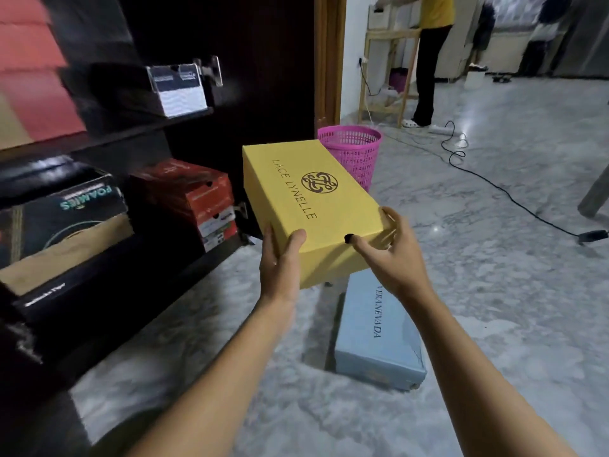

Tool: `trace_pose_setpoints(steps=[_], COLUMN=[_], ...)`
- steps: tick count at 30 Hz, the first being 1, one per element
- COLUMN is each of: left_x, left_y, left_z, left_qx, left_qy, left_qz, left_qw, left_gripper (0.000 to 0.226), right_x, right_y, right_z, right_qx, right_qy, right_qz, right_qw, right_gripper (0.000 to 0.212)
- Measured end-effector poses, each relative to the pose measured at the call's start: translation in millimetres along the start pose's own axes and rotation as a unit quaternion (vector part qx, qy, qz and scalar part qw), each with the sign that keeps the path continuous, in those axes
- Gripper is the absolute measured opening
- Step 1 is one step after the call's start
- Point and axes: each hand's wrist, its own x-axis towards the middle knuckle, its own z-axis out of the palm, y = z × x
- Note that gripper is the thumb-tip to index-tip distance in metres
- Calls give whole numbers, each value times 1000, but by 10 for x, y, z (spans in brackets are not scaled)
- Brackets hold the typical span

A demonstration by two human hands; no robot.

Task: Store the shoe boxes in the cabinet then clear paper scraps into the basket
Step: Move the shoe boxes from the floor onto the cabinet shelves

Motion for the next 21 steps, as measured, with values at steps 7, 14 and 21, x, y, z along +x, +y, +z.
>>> trace_pose_setpoints(steps=[7,14,21], left_x=[407,1018,1665], left_y=[843,1889,3000], left_z=[-117,-108,-181], left_qx=[-43,-63,-77], left_qy=[73,78,80], left_qz=[43,65,-6], left_qw=[995,993,994], left_gripper=[81,67,102], right_x=[670,1455,2205], right_y=[-667,-1463,-2446], right_z=[320,619,984], right_qx=[48,44,-6], right_qy=[-35,47,43], right_qz=[-84,-147,-172], right_qw=[995,987,984], right_gripper=[76,84,67])
